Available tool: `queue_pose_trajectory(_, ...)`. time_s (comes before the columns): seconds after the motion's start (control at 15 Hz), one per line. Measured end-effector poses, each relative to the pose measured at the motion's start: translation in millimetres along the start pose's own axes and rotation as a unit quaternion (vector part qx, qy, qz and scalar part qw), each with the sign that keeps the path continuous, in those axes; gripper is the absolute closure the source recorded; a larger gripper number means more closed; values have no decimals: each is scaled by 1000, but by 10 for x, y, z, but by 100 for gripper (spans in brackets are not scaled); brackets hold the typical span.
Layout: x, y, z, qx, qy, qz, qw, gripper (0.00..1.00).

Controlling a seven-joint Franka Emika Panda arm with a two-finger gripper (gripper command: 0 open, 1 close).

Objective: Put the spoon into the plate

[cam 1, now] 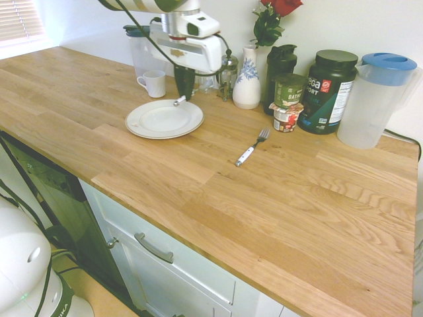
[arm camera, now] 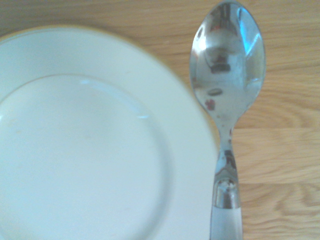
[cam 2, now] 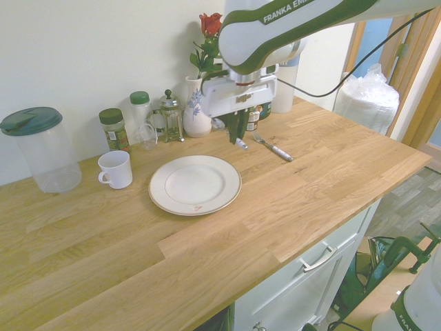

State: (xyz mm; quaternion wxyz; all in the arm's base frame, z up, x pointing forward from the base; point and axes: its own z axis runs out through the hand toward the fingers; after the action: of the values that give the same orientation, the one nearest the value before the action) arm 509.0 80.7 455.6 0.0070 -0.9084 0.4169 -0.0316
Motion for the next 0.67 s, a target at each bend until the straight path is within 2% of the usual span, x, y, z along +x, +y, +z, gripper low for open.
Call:
queue_pose_trajectory(0.27, -768, -435, 357, -3, 9, -2, 1000, 100)
queue_pose_trajectory(0.47, -885, -567, 640, -5, 9, 2, 1000, 100)
queue_pose_trajectory(0.67, -827, -585, 734, -6, 6, 9, 1000, 100)
